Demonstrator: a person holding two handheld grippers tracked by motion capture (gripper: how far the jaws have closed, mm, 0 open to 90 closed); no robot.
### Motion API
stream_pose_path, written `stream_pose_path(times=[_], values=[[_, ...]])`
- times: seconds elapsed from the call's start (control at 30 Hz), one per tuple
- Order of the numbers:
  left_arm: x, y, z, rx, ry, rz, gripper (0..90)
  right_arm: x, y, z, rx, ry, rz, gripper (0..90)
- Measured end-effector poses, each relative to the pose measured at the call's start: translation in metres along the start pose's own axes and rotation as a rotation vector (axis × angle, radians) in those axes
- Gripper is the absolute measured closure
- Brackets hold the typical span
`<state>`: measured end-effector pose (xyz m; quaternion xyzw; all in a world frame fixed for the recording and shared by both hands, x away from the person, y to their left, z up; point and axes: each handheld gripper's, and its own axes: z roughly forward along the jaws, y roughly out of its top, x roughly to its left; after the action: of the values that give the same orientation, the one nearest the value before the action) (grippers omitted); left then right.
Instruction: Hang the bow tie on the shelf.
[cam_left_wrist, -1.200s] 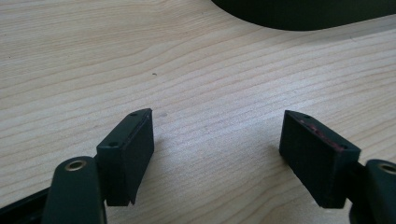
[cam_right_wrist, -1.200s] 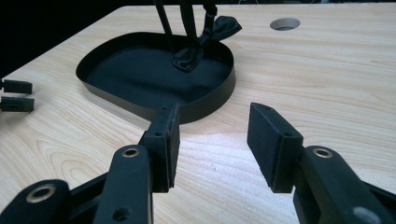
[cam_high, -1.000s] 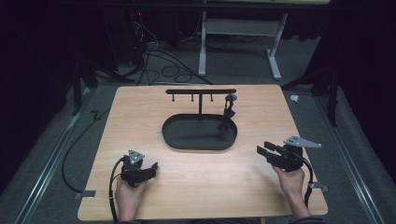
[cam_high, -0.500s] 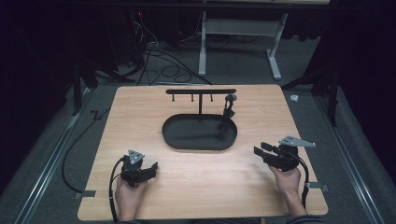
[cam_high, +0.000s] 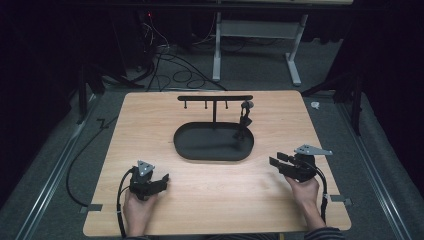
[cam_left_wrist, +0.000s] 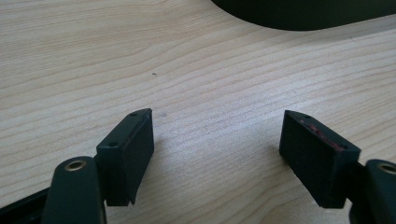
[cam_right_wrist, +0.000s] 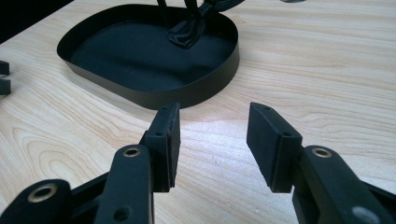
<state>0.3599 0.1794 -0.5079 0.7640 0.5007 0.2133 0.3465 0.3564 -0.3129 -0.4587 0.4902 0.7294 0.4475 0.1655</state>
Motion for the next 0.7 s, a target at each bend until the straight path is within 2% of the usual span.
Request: stream_pose_path(times=[0.7], values=[[0.000, 0.000, 0.000, 0.000, 0.000, 0.000, 26.8, -0.004, -0.008, 0.019, 0.057, -0.021, 0.015, 56.3]])
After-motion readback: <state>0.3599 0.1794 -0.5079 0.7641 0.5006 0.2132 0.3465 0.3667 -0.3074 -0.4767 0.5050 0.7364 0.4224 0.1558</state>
